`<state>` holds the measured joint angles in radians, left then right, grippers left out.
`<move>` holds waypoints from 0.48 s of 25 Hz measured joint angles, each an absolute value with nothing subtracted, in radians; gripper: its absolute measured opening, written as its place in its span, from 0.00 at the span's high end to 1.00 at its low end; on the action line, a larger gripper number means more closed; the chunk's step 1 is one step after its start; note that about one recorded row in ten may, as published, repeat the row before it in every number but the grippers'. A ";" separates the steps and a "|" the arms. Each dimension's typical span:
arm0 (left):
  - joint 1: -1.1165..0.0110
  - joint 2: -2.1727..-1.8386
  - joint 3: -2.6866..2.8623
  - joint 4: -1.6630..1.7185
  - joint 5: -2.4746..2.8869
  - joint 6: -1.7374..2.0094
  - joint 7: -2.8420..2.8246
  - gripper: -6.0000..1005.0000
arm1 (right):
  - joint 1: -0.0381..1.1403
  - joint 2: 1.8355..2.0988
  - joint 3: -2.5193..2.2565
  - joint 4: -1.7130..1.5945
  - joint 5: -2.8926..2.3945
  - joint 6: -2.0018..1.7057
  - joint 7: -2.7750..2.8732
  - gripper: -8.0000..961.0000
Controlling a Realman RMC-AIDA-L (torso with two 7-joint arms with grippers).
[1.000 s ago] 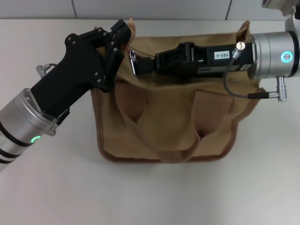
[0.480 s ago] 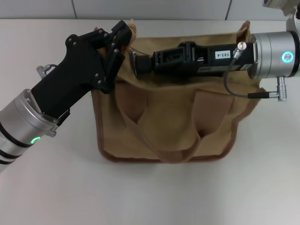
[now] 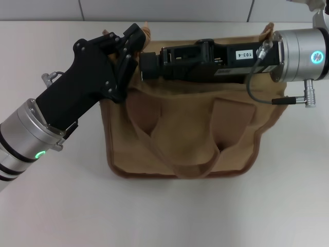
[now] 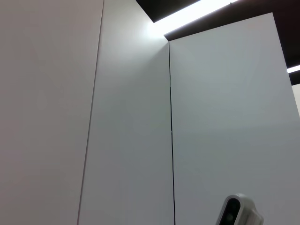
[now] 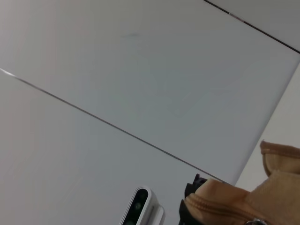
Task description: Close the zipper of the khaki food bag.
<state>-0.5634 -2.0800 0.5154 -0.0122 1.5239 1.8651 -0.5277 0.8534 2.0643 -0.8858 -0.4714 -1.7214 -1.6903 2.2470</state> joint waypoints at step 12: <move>-0.563 -2.080 0.515 -0.012 1.525 1.867 -0.528 0.95 | 0.846 2.065 -0.887 -0.464 -1.722 -1.687 2.240 0.44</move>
